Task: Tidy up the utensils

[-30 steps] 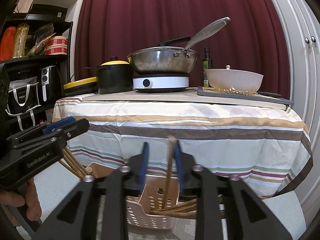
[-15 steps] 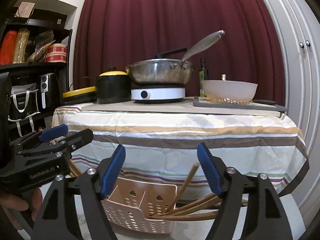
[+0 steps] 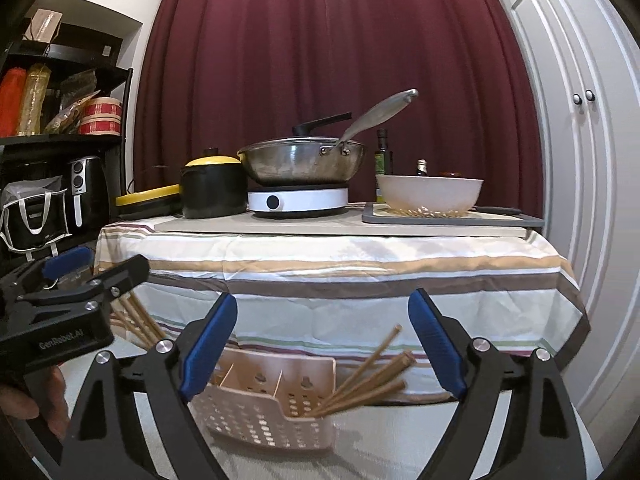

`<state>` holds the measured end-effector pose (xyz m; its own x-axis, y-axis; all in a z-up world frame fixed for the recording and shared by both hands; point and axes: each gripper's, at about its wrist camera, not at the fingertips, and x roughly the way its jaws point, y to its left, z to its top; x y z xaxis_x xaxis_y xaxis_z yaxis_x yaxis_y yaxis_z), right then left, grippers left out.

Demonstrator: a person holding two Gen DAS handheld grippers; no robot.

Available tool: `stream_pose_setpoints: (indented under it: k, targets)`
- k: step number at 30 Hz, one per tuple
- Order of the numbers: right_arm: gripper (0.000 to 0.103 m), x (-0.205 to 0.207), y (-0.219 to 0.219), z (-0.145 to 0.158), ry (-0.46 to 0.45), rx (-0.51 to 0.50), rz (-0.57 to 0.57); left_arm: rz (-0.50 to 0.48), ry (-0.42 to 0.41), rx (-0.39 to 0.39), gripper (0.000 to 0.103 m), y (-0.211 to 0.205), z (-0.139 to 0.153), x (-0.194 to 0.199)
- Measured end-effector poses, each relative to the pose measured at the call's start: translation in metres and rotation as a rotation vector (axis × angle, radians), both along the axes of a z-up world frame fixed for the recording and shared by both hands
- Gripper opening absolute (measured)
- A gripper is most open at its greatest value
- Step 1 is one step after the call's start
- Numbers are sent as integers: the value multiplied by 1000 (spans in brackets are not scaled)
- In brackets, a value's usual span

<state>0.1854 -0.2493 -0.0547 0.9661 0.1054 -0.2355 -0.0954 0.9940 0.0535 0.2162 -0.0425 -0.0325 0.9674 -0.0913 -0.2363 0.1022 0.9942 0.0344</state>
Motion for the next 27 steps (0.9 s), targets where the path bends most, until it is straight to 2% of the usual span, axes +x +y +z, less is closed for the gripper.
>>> stream_pose_setpoints:
  k: [8, 16, 22, 27]
  targets:
    - [85, -53, -7, 9, 19, 19, -26, 51, 1, -27, 99, 14, 9, -63]
    - [86, -102, -3, 20, 18, 13, -15, 141, 8, 3, 99, 26, 13, -125]
    - [86, -128, 7, 28, 9, -8, -6, 154, 32, -41, 99, 42, 13, -157]
    - [86, -144, 13, 32, -4, -15, 4, 165, 45, -41, 99, 49, 12, -171]
